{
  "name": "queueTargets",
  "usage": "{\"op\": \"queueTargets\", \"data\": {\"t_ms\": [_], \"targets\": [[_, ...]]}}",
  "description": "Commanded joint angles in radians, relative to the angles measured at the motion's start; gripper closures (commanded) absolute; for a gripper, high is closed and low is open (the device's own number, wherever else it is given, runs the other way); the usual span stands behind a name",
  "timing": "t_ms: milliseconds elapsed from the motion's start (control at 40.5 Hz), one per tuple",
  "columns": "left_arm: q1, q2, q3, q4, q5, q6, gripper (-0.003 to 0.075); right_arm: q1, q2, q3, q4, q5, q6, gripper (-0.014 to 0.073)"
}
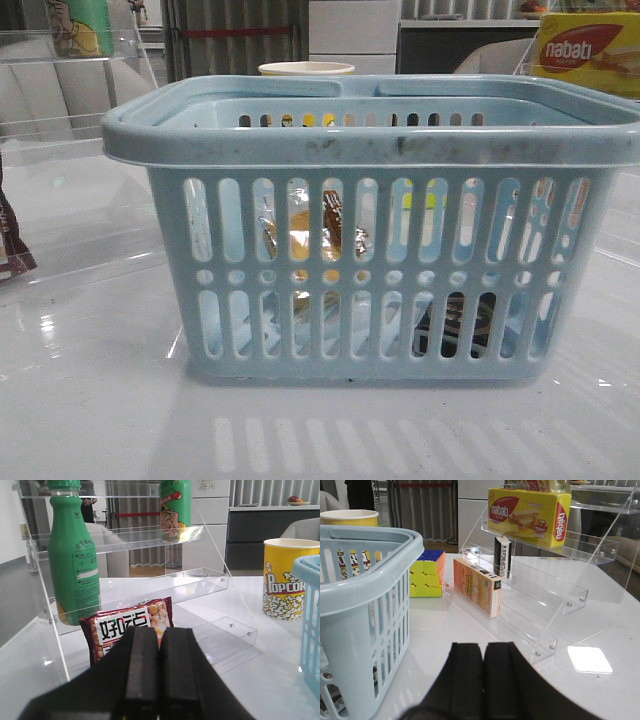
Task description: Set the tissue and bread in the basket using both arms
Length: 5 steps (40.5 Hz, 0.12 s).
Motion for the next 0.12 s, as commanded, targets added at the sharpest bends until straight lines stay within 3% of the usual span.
{"op": "queueTargets", "data": {"t_ms": [0, 99], "targets": [[-0.004, -0.017, 0.005, -0.010, -0.089, -0.008, 0.0622, -0.007, -0.020, -0.006, -0.009, -0.097, -0.007, 0.0540], [-0.004, -0.017, 0.005, -0.010, -0.089, -0.008, 0.0622, -0.007, -0.020, -0.006, -0.009, -0.097, -0.007, 0.0540]]}}
